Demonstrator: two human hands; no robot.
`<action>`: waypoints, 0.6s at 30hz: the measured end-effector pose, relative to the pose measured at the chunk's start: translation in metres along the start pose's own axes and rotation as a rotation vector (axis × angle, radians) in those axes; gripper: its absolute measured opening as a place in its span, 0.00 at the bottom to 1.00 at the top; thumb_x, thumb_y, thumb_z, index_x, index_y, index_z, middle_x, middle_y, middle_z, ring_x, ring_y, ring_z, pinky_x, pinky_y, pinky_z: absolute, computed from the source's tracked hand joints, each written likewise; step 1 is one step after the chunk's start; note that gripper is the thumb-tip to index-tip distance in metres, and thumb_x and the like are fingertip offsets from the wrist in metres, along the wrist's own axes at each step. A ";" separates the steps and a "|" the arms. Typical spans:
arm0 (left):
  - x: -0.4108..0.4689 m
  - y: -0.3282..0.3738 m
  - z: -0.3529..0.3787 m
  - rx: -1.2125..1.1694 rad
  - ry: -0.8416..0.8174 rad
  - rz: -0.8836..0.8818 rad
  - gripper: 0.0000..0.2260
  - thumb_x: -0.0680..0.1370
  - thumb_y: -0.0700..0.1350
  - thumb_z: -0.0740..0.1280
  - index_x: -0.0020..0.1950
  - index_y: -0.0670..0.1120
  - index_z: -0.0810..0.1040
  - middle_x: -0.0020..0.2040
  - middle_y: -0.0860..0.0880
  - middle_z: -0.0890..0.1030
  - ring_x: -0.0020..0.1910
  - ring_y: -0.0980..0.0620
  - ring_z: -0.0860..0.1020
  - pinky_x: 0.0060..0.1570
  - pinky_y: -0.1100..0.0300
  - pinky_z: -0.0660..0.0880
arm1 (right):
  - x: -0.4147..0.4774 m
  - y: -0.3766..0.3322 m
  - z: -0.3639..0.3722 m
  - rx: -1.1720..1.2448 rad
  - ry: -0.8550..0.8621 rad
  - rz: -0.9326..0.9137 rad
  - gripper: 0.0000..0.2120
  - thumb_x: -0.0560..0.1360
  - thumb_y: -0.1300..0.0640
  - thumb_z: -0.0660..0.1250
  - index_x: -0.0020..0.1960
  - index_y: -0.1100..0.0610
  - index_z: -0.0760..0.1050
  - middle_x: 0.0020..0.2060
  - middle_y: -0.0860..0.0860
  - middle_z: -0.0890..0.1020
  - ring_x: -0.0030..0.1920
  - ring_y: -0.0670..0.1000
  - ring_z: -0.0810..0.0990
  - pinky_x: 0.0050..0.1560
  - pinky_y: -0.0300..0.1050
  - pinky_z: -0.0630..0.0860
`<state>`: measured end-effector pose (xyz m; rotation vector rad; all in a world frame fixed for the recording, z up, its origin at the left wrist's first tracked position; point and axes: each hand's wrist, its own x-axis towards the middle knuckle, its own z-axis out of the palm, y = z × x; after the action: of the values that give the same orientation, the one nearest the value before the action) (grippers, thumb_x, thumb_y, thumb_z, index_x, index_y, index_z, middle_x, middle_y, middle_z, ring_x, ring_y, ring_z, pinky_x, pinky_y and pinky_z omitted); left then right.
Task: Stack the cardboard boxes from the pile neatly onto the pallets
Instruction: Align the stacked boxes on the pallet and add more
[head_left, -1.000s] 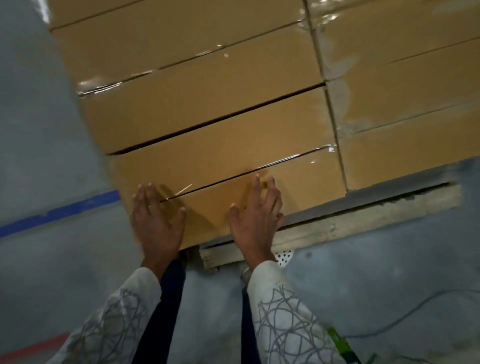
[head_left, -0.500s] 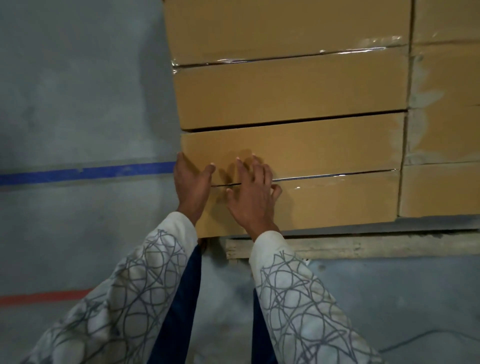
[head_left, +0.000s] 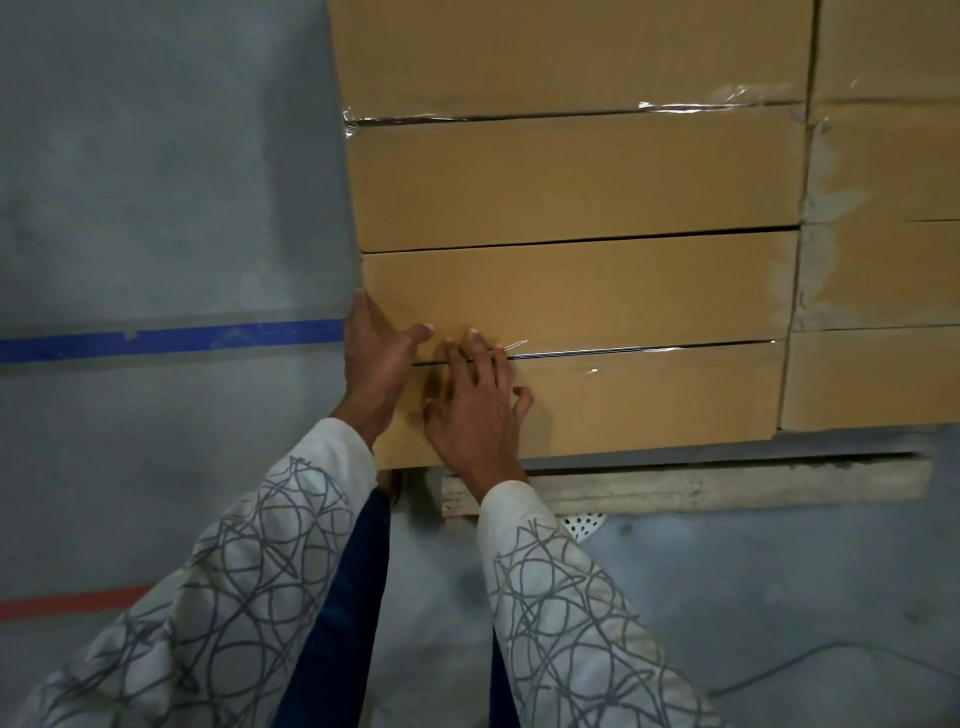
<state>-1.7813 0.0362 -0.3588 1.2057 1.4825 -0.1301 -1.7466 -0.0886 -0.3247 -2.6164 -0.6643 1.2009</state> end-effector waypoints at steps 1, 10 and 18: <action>0.000 0.001 -0.001 0.005 -0.007 0.003 0.51 0.63 0.60 0.76 0.82 0.56 0.57 0.79 0.52 0.65 0.75 0.46 0.67 0.73 0.40 0.69 | 0.000 0.000 -0.001 0.001 0.009 0.004 0.35 0.77 0.48 0.68 0.80 0.46 0.59 0.83 0.47 0.52 0.82 0.55 0.47 0.73 0.68 0.56; 0.021 0.013 0.000 -0.040 -0.037 0.067 0.34 0.70 0.49 0.78 0.73 0.53 0.68 0.68 0.51 0.75 0.65 0.47 0.75 0.60 0.51 0.76 | 0.005 0.007 -0.022 0.027 0.064 0.031 0.34 0.79 0.48 0.66 0.81 0.45 0.57 0.83 0.47 0.50 0.82 0.54 0.45 0.75 0.68 0.53; 0.018 0.013 0.002 0.063 -0.020 0.112 0.43 0.66 0.52 0.79 0.76 0.52 0.62 0.73 0.48 0.69 0.69 0.45 0.71 0.69 0.41 0.72 | 0.005 0.025 -0.027 0.084 0.118 0.123 0.35 0.79 0.47 0.66 0.82 0.46 0.56 0.83 0.46 0.49 0.82 0.52 0.45 0.74 0.66 0.54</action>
<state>-1.7670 0.0520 -0.3666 1.3318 1.3989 -0.1140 -1.7155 -0.1072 -0.3194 -2.6661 -0.4271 1.0706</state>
